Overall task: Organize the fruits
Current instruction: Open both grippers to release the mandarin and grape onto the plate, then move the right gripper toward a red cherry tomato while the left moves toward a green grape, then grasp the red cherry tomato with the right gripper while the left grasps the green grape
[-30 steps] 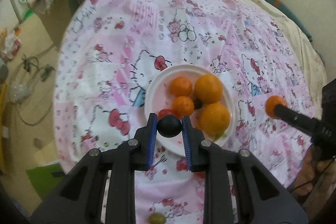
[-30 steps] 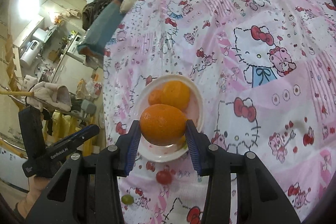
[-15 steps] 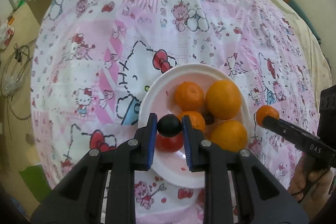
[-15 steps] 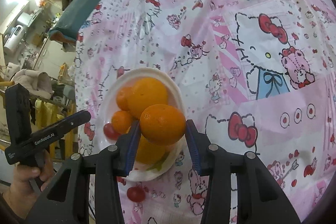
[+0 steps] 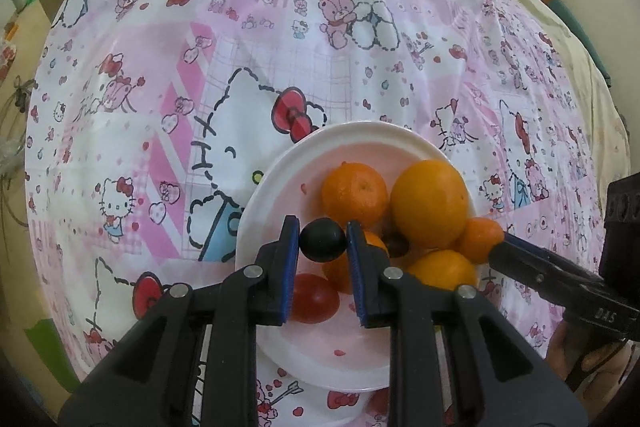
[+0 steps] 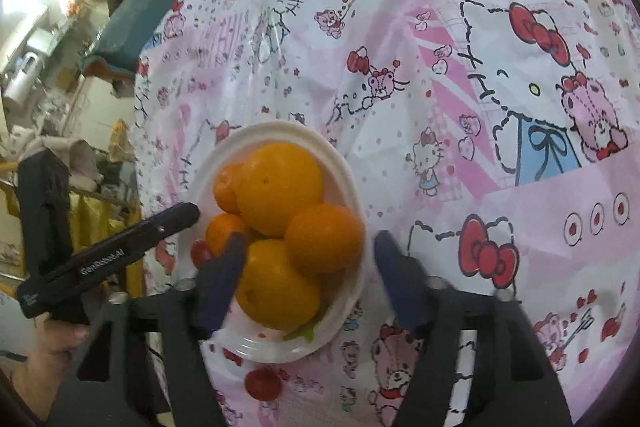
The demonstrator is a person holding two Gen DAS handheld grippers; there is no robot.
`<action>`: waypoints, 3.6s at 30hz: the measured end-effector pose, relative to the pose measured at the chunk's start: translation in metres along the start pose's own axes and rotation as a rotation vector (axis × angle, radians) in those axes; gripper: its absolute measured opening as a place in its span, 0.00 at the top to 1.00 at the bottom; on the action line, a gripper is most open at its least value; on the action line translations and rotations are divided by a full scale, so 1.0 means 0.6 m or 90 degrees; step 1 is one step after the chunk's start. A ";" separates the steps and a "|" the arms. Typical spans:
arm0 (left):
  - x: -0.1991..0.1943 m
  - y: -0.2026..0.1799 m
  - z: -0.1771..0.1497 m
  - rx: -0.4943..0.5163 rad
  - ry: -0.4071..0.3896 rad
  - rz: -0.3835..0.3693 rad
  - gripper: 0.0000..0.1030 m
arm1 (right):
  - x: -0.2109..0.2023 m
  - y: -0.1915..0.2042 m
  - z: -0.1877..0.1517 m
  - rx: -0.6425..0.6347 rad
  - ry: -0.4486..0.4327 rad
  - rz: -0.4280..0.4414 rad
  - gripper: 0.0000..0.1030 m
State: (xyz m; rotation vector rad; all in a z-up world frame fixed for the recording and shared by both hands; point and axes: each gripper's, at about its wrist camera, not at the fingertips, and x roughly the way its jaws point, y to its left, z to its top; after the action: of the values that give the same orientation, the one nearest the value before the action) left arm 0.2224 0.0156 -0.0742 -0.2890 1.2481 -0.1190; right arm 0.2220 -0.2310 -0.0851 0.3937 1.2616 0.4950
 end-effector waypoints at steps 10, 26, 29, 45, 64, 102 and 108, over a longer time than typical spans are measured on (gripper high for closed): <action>0.006 -0.002 -0.001 0.000 0.001 0.010 0.60 | -0.010 -0.001 0.005 0.002 -0.012 -0.004 0.31; -0.029 -0.028 -0.015 0.029 -0.039 0.015 0.26 | -0.026 -0.008 0.004 0.011 -0.018 -0.002 0.31; -0.039 -0.034 -0.021 0.029 -0.043 0.006 0.24 | -0.034 -0.012 0.002 0.014 -0.027 -0.007 0.31; -0.118 -0.047 -0.082 0.061 -0.097 0.030 0.24 | -0.097 -0.031 -0.033 0.068 -0.031 -0.019 0.30; -0.173 -0.022 -0.185 0.056 -0.119 0.100 0.24 | -0.128 0.002 -0.136 0.056 -0.025 -0.013 0.27; -0.172 0.069 -0.255 -0.089 -0.068 0.083 0.24 | 0.058 0.121 -0.220 -0.212 0.098 -0.108 0.44; -0.172 0.082 -0.262 -0.094 -0.060 0.096 0.24 | 0.071 0.137 -0.227 -0.273 0.095 -0.139 0.69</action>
State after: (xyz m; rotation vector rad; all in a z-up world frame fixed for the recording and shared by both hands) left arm 0.0376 0.0644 -0.0385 -0.3230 1.1822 0.1162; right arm 0.0887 -0.1372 -0.1107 -0.1427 1.2830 0.5978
